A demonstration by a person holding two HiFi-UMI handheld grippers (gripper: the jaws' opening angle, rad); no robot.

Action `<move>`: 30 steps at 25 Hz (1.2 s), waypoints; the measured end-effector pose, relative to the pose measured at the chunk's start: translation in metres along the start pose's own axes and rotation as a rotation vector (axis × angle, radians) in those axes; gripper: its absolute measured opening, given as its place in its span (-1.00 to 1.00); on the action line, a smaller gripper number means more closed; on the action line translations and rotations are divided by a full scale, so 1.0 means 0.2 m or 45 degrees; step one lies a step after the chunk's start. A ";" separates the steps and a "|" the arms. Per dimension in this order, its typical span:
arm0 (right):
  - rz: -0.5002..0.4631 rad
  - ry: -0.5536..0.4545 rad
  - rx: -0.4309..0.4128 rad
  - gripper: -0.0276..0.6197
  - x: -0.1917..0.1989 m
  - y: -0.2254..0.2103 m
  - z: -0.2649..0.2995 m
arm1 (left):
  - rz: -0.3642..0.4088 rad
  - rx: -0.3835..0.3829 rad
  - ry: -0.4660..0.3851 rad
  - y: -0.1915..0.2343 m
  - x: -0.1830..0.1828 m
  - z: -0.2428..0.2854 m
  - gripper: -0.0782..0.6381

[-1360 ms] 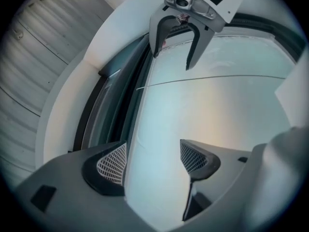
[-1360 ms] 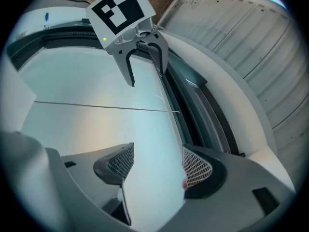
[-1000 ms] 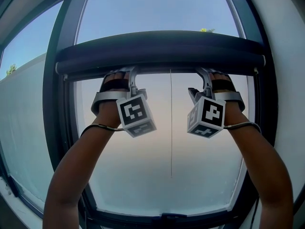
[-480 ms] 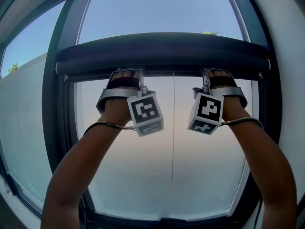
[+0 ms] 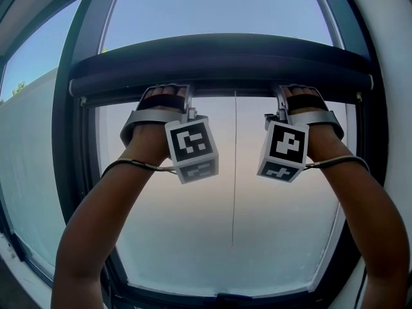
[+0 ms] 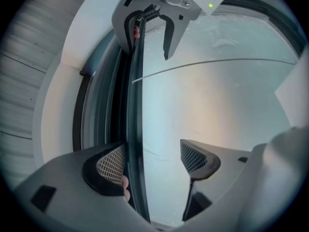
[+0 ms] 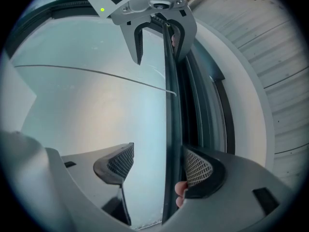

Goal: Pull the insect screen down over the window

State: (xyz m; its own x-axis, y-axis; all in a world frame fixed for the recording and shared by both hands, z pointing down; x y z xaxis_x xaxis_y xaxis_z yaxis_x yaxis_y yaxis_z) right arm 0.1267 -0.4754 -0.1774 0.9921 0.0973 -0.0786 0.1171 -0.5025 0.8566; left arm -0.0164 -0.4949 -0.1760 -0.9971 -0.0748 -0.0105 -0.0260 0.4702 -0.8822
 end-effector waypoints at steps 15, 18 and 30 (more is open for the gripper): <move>-0.001 0.021 -0.109 0.03 -0.01 0.07 -0.06 | -0.024 0.114 -0.043 -0.08 0.00 -0.07 0.14; -0.010 0.030 -0.146 0.03 -0.01 0.10 -0.08 | -0.018 0.115 -0.043 -0.10 0.00 -0.08 0.14; -0.011 0.019 -0.253 0.03 -0.03 0.33 -0.23 | -0.026 0.246 -0.112 -0.34 -0.01 -0.23 0.14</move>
State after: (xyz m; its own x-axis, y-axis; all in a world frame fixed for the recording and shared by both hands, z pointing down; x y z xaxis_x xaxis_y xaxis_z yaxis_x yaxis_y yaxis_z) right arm 0.1271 -0.4692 -0.0970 0.9902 0.1144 -0.0799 0.1131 -0.3225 0.9398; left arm -0.0152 -0.4874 -0.0941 -0.9862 -0.1634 -0.0252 -0.0238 0.2909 -0.9565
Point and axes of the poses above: the fingertips, and each gripper's own axes: z forward along the fingers, y to its left, x out of its underside, the point moved 1 cm from there along -z, backward along the fingers, and after that the axes turned 2 degrees about y, right-handed, at the moved point
